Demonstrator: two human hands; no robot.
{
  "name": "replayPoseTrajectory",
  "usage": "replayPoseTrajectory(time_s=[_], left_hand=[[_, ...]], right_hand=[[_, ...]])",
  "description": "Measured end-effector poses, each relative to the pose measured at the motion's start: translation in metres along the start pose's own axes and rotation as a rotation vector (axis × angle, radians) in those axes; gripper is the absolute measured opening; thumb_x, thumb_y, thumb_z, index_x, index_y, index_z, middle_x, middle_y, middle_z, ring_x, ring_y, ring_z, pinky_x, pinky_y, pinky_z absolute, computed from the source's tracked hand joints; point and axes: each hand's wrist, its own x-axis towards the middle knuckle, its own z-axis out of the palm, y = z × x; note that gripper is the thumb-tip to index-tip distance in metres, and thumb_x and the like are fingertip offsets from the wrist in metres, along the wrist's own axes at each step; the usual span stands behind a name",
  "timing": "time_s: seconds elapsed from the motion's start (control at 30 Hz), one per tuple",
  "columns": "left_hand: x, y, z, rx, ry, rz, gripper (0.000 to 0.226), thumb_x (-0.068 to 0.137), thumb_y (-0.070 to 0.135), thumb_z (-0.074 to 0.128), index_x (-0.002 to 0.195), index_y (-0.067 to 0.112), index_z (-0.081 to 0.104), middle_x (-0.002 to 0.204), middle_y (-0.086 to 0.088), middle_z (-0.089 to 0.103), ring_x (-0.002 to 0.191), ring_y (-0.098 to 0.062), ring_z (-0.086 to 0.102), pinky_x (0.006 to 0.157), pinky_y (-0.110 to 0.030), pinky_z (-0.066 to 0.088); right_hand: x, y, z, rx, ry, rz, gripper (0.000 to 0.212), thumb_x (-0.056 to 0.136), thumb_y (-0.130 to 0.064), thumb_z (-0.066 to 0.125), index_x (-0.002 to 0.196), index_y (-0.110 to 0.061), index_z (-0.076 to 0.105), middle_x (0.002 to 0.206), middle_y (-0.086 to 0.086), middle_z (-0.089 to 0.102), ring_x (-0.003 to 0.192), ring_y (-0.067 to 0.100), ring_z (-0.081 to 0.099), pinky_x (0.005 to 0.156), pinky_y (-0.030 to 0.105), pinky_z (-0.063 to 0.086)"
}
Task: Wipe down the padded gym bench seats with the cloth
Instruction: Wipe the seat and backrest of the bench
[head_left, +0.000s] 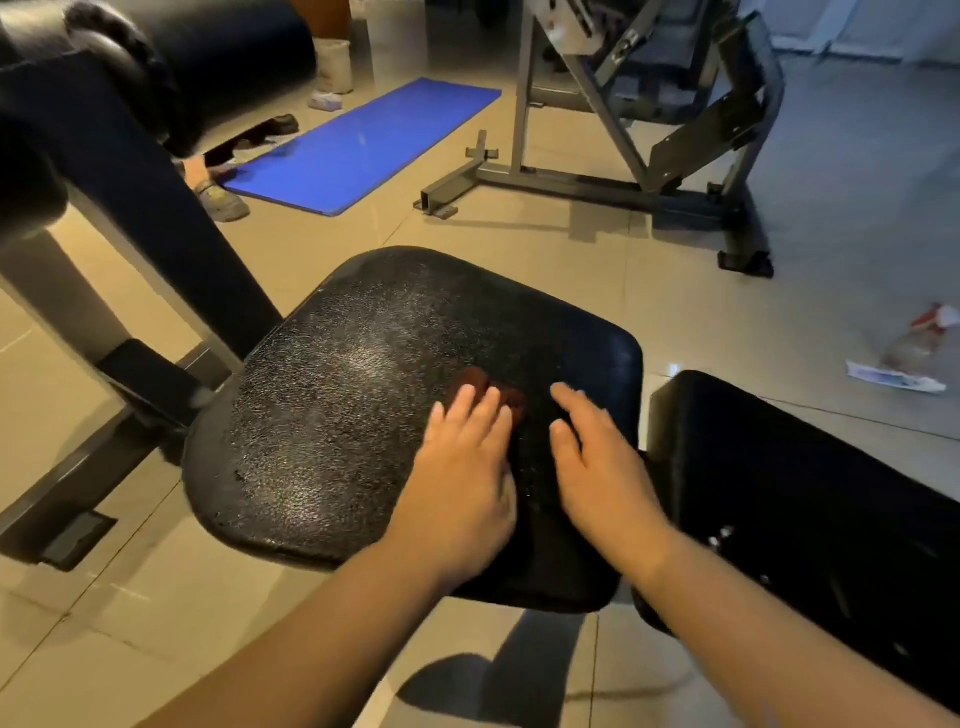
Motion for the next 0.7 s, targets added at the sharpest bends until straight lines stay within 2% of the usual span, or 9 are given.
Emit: replayPoseTrajectory(time_s=[0.07,0.13,0.2,0.3,0.4,0.47,0.53,0.6,0.7], left_hand=[[-0.005,0.006,-0.009,-0.417,-0.070,-0.029,0.067,0.084,0.028,0.035,0.151,0.019,0.038,0.159,0.012,0.025,0.152,-0.009,0.004,0.115,-0.016,-0.012],[-0.009,0.006,-0.026,-0.869,-0.030,-0.209,0.054,0.081,0.017,0.048,0.134,0.021,0.059,0.143,0.021,0.046,0.142,0.000,0.031,0.108,-0.002,0.016],[-0.013,-0.003,-0.035,-1.010,0.131,-0.299,0.047,0.079,0.010,0.051,0.122,0.024,0.067,0.128,0.017,0.063,0.124,0.000,0.053,0.092,-0.004,0.037],[-0.009,-0.012,-0.031,-0.964,0.153,-0.341,0.045,0.086,0.012,0.050,0.122,0.034,0.065,0.126,0.015,0.063,0.118,0.000,0.055,0.098,-0.022,0.042],[0.001,-0.007,-0.024,-0.823,0.122,-0.291,0.053,0.078,0.036,0.046,0.128,0.033,0.062,0.133,0.010,0.059,0.124,-0.006,0.050,0.108,-0.037,0.039],[0.006,0.003,-0.013,-0.505,0.124,-0.188,0.064,0.074,0.045,0.041,0.133,0.030,0.059,0.140,0.010,0.055,0.132,-0.010,0.042,0.116,-0.043,0.027],[0.012,0.013,0.000,-0.167,0.097,-0.143,0.062,0.084,0.038,0.046,0.145,0.030,0.046,0.154,0.012,0.041,0.145,-0.008,0.026,0.120,-0.040,0.003],[0.017,0.020,0.008,-0.022,0.038,-0.103,0.062,0.095,0.030,0.043,0.155,0.025,0.030,0.164,0.009,0.020,0.152,-0.006,0.006,0.120,-0.039,-0.014],[0.021,0.020,0.007,-0.031,-0.013,-0.099,0.058,0.100,0.026,0.036,0.157,0.023,0.025,0.166,0.008,0.013,0.152,-0.005,0.000,0.123,-0.042,-0.010]], right_hand=[[-0.024,-0.009,0.005,0.070,-0.005,0.010,0.048,0.108,-0.037,0.034,0.155,-0.046,0.026,0.164,-0.008,0.027,0.153,0.015,0.020,0.125,0.042,0.019],[-0.034,-0.020,0.021,-0.119,-0.074,-0.034,0.053,0.108,-0.043,0.026,0.158,-0.044,0.012,0.169,-0.001,0.010,0.156,0.021,0.002,0.126,0.045,-0.001],[-0.038,-0.032,0.043,-0.401,-0.130,-0.080,0.060,0.104,-0.053,0.020,0.158,-0.043,-0.006,0.168,0.007,-0.015,0.153,0.033,-0.020,0.120,0.055,-0.018],[-0.038,-0.037,0.053,-0.526,-0.127,-0.115,0.062,0.106,-0.050,0.027,0.156,-0.044,-0.008,0.167,0.011,-0.016,0.149,0.039,-0.027,0.115,0.062,-0.022],[-0.043,-0.011,0.035,-0.510,-0.014,-0.215,0.055,0.106,-0.035,0.024,0.160,-0.034,0.010,0.165,0.008,0.010,0.155,0.027,-0.003,0.121,0.045,-0.019],[-0.043,0.008,0.020,-0.511,0.055,-0.201,0.054,0.105,-0.032,0.022,0.159,-0.030,0.017,0.162,0.002,0.018,0.154,0.018,0.007,0.120,0.036,-0.017],[-0.028,0.014,0.014,-0.449,0.051,-0.128,0.052,0.109,-0.029,0.024,0.160,-0.028,0.013,0.166,0.001,0.011,0.155,0.016,0.000,0.120,0.032,-0.016],[-0.007,0.005,0.014,-0.373,0.032,-0.025,0.054,0.111,-0.029,0.025,0.161,-0.026,0.006,0.169,0.002,-0.001,0.155,0.018,-0.010,0.117,0.030,-0.017],[0.004,-0.008,0.016,-0.359,0.056,0.019,0.056,0.111,-0.032,0.026,0.161,-0.025,0.004,0.168,0.005,-0.005,0.155,0.022,-0.010,0.122,0.035,-0.008]])
